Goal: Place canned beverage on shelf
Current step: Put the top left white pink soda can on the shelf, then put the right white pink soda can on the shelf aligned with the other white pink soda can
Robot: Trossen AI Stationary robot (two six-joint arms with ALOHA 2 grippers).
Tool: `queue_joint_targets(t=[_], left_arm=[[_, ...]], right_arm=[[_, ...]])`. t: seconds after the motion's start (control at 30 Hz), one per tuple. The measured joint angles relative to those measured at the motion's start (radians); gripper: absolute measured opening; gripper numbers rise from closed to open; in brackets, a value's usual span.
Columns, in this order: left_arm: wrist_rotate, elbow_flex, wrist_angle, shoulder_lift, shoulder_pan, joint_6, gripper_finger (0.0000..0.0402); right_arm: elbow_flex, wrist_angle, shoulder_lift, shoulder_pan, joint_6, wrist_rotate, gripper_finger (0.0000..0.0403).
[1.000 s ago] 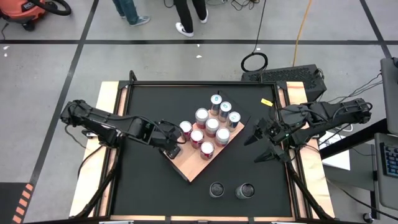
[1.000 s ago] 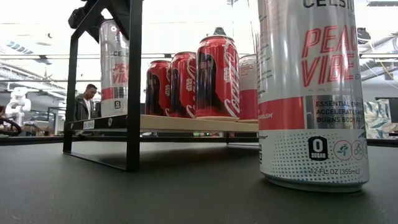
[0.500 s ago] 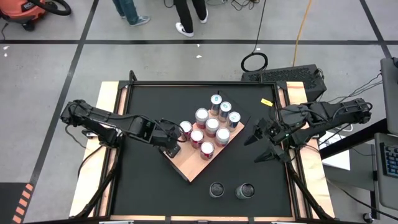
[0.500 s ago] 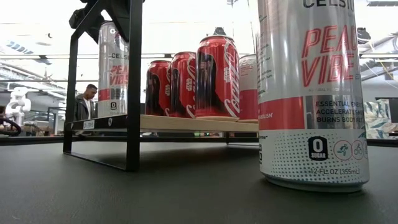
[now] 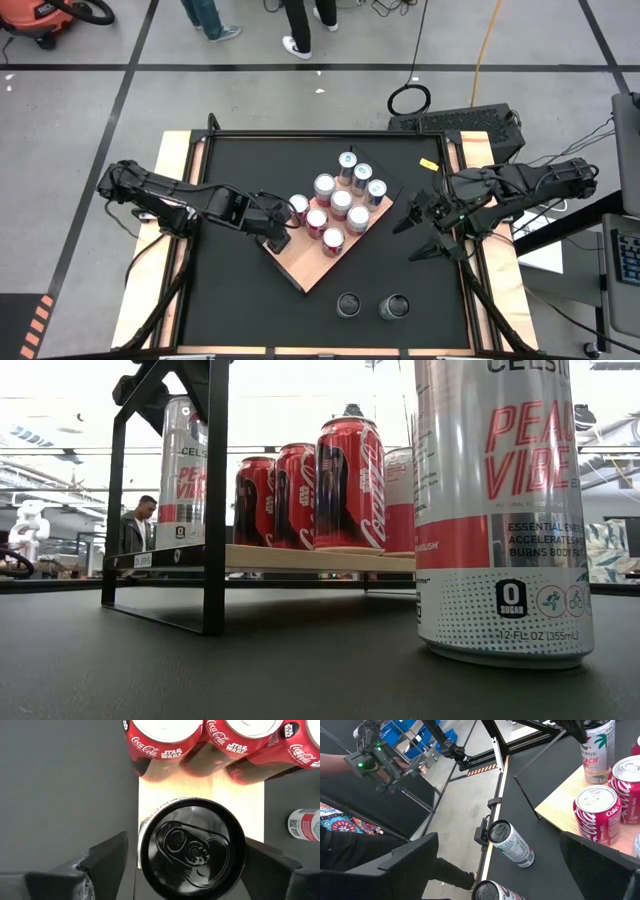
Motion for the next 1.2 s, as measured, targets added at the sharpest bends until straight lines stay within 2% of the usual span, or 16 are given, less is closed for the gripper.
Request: queue_joint_targets(t=[0.4, 0.9, 1.03, 1.2], left_arm=[[0.021, 0.0, 0.002, -0.001, 0.0, -0.002, 0.0336], [0.022, 0.004, 0.0, -0.06, 0.003, -0.032, 0.0336], [0.019, 0.042, -0.024, -0.057, 0.003, -0.029, 0.0336], [-0.03, 0.118, -0.087, -0.058, 0.003, -0.027, 0.0336]], right_arm=[[0.0, 0.0, 0.0, 0.0, 0.0, 0.0, 0.0393], [0.0, 0.0, 0.0, 0.0, -0.004, 0.0, 0.0393], [0.0, -0.001, 0.0, 0.0, -0.004, 0.014, 0.0393], [0.0, -0.001, 0.0, 0.0, -0.011, 0.023, 0.0393]])
